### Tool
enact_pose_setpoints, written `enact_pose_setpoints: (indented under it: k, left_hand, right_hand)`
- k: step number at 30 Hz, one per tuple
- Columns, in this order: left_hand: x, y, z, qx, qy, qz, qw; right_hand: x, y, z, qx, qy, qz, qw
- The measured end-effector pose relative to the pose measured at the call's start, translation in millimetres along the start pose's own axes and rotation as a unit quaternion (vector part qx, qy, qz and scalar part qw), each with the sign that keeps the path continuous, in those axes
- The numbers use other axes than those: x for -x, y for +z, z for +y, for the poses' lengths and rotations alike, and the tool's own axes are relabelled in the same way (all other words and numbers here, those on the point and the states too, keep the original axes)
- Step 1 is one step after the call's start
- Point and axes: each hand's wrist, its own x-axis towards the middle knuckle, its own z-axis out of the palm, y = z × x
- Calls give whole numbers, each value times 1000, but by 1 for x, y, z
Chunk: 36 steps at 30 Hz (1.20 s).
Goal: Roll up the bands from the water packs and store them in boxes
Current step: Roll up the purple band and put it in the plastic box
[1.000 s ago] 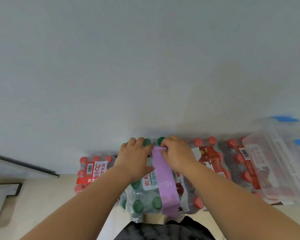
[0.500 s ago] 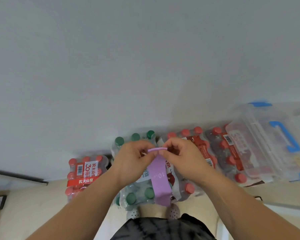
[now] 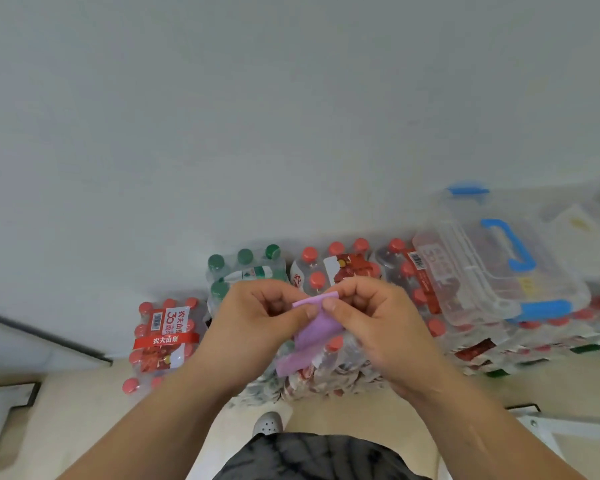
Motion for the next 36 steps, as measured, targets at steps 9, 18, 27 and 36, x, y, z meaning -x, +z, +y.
enact_pose_setpoints:
  k: [9,18,27,36]
  left_hand:
    - [59,87,-6,81,-34,87,992]
    - [95,128,-11,56,-23,98,993]
    - [111,145,-5,74,-12,83,994]
    - [109,158,3,3,-6,81,997]
  right_hand:
    - [73,-54,26,-80,46,3,996]
    - [116,-81,40,-56,3,-11,998]
    - [130,-93,36,-46,-31,-10,998]
    - [135,-102,39,-40,-52,16,998]
